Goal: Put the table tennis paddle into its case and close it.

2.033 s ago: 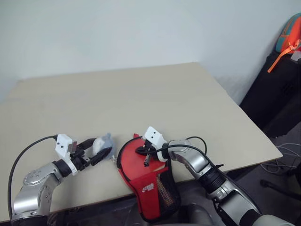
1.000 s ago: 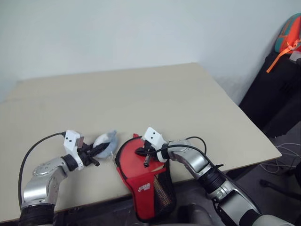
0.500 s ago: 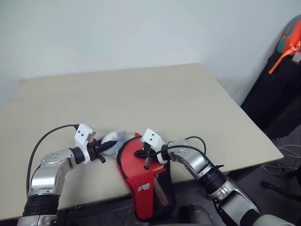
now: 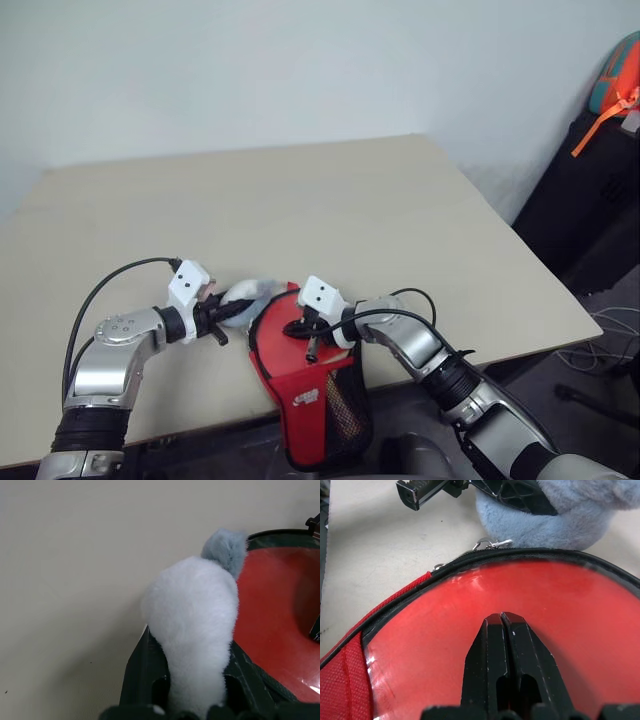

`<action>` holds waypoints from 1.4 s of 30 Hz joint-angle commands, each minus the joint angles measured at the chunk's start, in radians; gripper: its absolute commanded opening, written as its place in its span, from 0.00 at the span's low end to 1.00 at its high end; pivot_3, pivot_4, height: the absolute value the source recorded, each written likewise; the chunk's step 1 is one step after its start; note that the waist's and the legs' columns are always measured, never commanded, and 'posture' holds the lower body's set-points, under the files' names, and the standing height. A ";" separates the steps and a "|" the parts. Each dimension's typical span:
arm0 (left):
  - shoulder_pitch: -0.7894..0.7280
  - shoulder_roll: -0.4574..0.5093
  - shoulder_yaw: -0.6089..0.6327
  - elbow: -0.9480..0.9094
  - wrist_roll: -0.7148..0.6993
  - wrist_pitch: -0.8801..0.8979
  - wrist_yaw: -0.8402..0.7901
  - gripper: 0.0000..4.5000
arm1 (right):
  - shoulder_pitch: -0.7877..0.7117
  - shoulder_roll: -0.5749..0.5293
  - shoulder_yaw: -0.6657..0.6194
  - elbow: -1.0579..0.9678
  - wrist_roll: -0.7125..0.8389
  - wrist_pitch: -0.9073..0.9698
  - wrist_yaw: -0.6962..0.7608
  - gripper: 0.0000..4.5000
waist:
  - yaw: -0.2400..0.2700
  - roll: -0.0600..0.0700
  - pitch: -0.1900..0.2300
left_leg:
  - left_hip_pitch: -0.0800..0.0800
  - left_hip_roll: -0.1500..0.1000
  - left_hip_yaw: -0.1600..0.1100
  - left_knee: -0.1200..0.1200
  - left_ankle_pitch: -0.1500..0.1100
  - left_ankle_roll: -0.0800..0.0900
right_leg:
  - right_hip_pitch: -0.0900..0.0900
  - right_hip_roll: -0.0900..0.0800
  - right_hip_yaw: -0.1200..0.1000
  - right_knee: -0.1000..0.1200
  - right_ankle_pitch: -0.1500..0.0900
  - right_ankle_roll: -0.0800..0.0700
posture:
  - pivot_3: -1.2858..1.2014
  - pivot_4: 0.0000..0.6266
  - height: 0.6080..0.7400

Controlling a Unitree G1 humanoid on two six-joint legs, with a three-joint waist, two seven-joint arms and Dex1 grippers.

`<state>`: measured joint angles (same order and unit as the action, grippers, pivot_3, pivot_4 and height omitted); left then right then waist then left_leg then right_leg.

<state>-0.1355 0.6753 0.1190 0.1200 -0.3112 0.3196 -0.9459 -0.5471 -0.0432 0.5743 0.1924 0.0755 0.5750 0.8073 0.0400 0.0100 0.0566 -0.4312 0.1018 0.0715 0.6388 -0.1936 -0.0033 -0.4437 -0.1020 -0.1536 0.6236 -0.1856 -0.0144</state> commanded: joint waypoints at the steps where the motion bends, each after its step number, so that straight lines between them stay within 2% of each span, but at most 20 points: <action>1: -0.017 0.039 -0.013 0.005 0.025 -0.013 -0.018 0.08 | -0.007 0.001 0.021 0.021 -0.016 0.017 0.011 0.00 | -0.002 0.000 0.000 | 0.000 0.000 0.000 0.000 0.000 0.000 | 0.000 0.000 0.000 0.000 0.000 0.000 | 0.52 0.00 0.74; 9: -0.018 0.112 -0.005 0.081 0.051 -0.052 -0.057 0.08 | -0.010 0.001 0.025 0.022 -0.018 0.022 0.015 0.00 | -0.018 0.000 0.000 | 0.001 0.001 0.000 -0.001 0.000 -0.001 | -0.001 0.000 0.000 0.000 0.000 0.000 | 0.52 0.00 0.74; 20: -0.050 0.147 0.026 0.130 0.029 -0.049 -0.060 0.08 | -0.014 0.003 0.032 0.025 -0.021 0.022 0.027 0.00 | -0.030 0.000 0.000 | 0.002 0.001 0.000 -0.002 -0.001 -0.001 | -0.001 0.001 0.000 0.001 0.000 0.000 | 0.52 0.00 0.74; 28: -0.166 0.092 0.068 0.224 0.027 -0.106 0.052 0.08 | -0.015 -0.002 0.041 0.024 -0.022 0.022 0.035 0.00 | -0.029 -0.001 -0.001 | 0.002 0.001 0.000 -0.002 -0.001 -0.001 | -0.001 0.001 0.000 0.001 0.000 0.000 | 0.52 0.00 0.74; 34: -0.223 0.049 0.042 0.279 0.058 -0.130 0.103 0.08 | -0.016 -0.003 0.047 0.025 -0.022 0.020 0.038 0.00 | -0.030 -0.002 -0.001 | 0.002 0.000 0.000 -0.001 0.000 -0.001 | -0.001 0.001 0.000 0.002 0.000 0.000 | 0.52 0.00 0.74; 42: -0.384 -0.045 0.007 0.443 0.134 -0.157 0.221 0.08 | -0.022 0.000 0.052 0.032 -0.023 0.015 0.042 0.00 | -0.029 -0.004 -0.002 | 0.002 0.000 0.000 0.001 0.000 -0.001 | 0.000 0.001 0.001 0.004 0.000 0.000 | 0.52 0.00 0.74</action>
<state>-0.4504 0.6211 0.0986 0.5582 -0.1951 0.2052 -0.7899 -0.5698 -0.0371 0.6018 0.2051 0.0741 0.5791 0.8391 0.0112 0.0061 0.0543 -0.4294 0.1020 0.0708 0.6399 -0.1940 -0.0042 -0.4435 -0.1006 -0.1532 0.6275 -0.1855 -0.0145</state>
